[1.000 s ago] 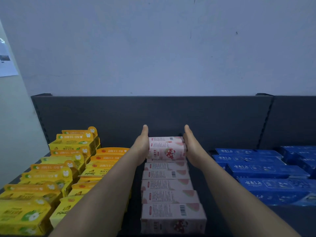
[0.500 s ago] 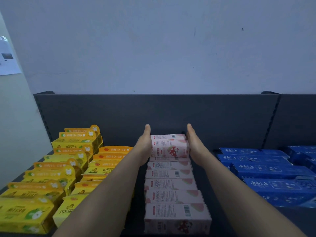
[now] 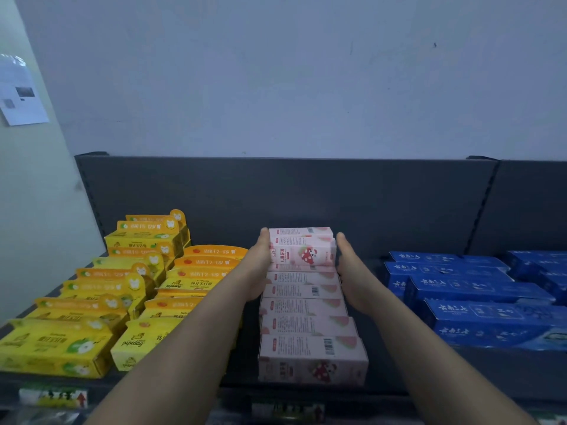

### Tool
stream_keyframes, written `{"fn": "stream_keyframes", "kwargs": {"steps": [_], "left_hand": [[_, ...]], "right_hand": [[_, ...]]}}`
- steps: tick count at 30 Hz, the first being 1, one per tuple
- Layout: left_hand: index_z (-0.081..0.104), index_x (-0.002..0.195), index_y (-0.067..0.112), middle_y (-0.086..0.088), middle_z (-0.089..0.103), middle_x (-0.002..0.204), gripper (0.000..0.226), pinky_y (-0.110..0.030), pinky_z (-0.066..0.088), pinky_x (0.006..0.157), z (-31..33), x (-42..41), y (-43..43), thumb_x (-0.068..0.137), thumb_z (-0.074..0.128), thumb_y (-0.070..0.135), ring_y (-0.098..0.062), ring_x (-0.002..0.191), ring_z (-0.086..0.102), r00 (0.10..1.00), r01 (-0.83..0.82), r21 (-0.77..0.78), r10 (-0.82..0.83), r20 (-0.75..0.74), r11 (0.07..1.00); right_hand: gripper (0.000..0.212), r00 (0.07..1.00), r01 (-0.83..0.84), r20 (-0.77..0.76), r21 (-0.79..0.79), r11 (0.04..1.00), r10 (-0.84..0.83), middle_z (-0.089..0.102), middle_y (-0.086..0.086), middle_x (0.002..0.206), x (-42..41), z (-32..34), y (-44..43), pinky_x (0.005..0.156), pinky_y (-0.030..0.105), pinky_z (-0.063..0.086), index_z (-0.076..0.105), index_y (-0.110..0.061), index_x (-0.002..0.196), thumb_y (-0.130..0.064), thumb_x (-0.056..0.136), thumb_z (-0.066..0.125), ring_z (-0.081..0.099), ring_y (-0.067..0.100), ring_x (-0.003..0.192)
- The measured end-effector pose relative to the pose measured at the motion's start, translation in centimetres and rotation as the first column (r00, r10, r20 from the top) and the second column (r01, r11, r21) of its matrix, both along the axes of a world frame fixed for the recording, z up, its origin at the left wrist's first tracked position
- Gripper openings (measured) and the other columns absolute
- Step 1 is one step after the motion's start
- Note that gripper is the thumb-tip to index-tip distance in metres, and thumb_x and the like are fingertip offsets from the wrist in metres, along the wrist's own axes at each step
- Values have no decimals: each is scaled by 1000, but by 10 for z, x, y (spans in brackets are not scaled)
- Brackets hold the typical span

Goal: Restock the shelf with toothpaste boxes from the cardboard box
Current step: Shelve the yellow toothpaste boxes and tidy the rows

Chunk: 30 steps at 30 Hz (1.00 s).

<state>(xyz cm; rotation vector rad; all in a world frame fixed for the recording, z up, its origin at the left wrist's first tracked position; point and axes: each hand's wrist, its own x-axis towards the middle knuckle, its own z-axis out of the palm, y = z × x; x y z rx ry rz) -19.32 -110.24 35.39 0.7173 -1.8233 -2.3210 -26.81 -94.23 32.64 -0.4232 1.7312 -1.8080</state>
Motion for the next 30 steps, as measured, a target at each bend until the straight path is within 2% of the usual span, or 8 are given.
{"fn": "stream_keyframes", "kwargs": {"steps": [4, 6, 8, 13, 18, 21, 25, 30], "left_hand": [[48, 72, 17, -8, 68, 55, 54, -47, 48, 98, 4, 13, 6, 98, 25, 58, -29, 84, 66, 998, -59, -8, 59, 38, 998], [47, 71, 16, -5, 66, 50, 55, -43, 49, 89, 3, 17, 8, 99, 23, 57, -26, 79, 64, 997, -64, -39, 66, 46, 997], [49, 73, 17, -4, 67, 50, 55, -40, 50, 84, 2, 23, 12, 99, 21, 57, -24, 76, 63, 998, -44, -56, 47, 43, 997], [52, 77, 21, -8, 73, 66, 50, -48, 46, 101, 1, 40, 21, 100, 25, 56, -33, 97, 67, 1000, -9, -22, 9, 13, 1000], [46, 71, 21, 4, 62, 42, 51, -41, 47, 91, -4, 63, 26, 99, 23, 58, -21, 74, 59, 995, -101, -188, 103, -4, 977], [56, 70, 24, 1, 67, 51, 57, -46, 48, 95, -17, 78, 29, 96, 24, 63, -24, 79, 65, 996, -92, -163, 89, -26, 982], [66, 78, 18, -3, 68, 56, 67, -29, 51, 61, -30, 95, 40, 97, 19, 62, -16, 54, 67, 998, -56, -138, 52, -36, 989], [67, 99, 16, -10, 75, 84, 66, -36, 53, 75, -32, 110, 47, 96, 22, 64, -25, 79, 72, 997, -67, -94, 62, -50, 993]], "right_hand": [[69, 1000, 23, 6, -26, 999, -23, 72, 8, 111, 10, -2, 8, 105, 43, 42, 74, -24, 100, -67, 94, 20, 66, 24, 109], [71, 1000, 16, -19, 6, 1000, -16, 74, 3, 105, 16, -3, 15, 97, 37, 45, 76, -24, 90, -67, 94, 19, 67, 19, 104], [72, 999, 0, -33, 27, 1000, 1, 74, 2, 103, 22, -5, 19, 92, 35, 47, 73, -22, 98, -67, 94, 17, 68, 18, 102], [72, 999, -41, 15, -13, 999, 41, 71, 11, 112, 44, -11, 15, 99, 43, 47, 64, -16, 121, -68, 94, 22, 67, 26, 105], [75, 999, -28, 25, -24, 999, 29, 71, 9, 114, 59, -14, 29, 102, 44, 46, 62, -19, 124, -69, 93, 15, 67, 24, 107], [71, 1000, -20, -24, 3, 1000, 20, 73, 5, 109, 72, -20, 43, 94, 39, 51, 63, -23, 121, -66, 95, 13, 69, 20, 101], [66, 997, -27, -77, -19, 999, 26, 71, 4, 113, 90, -26, 43, 97, 44, 50, 58, -24, 127, -64, 96, 16, 69, 22, 103], [65, 997, 44, -66, -28, 999, -46, 69, 5, 118, 95, -27, 35, 94, 45, 51, 52, -24, 132, -68, 92, 26, 69, 23, 103]]}}
